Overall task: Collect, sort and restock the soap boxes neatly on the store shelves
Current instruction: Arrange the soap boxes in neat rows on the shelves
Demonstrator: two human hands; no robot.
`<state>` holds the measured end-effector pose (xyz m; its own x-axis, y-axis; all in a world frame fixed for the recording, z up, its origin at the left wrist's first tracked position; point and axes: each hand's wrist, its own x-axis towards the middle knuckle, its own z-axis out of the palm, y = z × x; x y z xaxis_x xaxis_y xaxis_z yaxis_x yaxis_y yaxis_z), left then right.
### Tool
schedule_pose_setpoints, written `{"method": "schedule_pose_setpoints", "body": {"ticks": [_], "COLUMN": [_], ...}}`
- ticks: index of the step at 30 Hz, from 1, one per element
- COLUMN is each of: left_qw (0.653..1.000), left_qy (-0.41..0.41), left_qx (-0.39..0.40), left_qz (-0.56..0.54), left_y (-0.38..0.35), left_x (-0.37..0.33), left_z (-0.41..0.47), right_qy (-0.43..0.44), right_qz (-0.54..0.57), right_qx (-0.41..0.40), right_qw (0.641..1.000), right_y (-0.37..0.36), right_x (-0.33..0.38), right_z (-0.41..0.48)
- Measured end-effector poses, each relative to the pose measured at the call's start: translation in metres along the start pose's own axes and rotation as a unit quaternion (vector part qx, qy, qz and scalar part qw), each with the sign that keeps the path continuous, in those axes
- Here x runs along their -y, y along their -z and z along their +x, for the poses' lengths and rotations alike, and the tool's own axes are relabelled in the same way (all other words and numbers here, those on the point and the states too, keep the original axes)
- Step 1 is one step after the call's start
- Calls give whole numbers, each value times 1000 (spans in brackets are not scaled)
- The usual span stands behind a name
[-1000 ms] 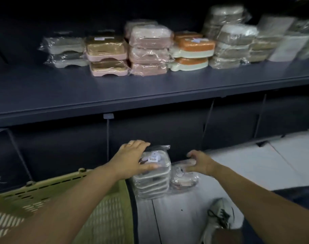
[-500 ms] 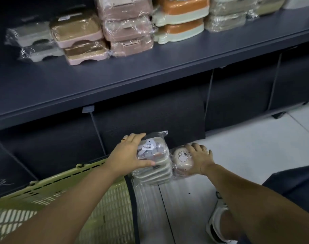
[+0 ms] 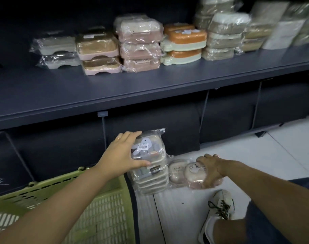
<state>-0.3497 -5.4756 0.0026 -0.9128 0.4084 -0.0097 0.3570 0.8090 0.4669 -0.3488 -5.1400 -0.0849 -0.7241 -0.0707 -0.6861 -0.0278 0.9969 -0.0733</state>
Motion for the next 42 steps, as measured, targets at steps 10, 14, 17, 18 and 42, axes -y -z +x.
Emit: {"method": "schedule_pose_setpoints", "body": {"ticks": [10,14,17,18,42], "left_qw": [983,969,967,968,950], "left_qy": [-47,-6,41,57,182], "left_qx": [-176,-247,-248,-243,-250], "left_qz": [13,22,36,32,32], "left_y": [119,168,189,192,176], "left_x": [29,57,86,96,161], "left_z": [-34,-32,-26,-23,24], "right_qy": [186,230,185,162,111], "right_qz": [60,90,92,96,233], "right_qx": [-184,-329,-434,-452,-410], "right_qw": [963,912,877,872,875], "right_y": [199,268,313,325,435], "right_x": [55,113,135,139,200], "right_z": [-128,-131,-100,-92,12]}}
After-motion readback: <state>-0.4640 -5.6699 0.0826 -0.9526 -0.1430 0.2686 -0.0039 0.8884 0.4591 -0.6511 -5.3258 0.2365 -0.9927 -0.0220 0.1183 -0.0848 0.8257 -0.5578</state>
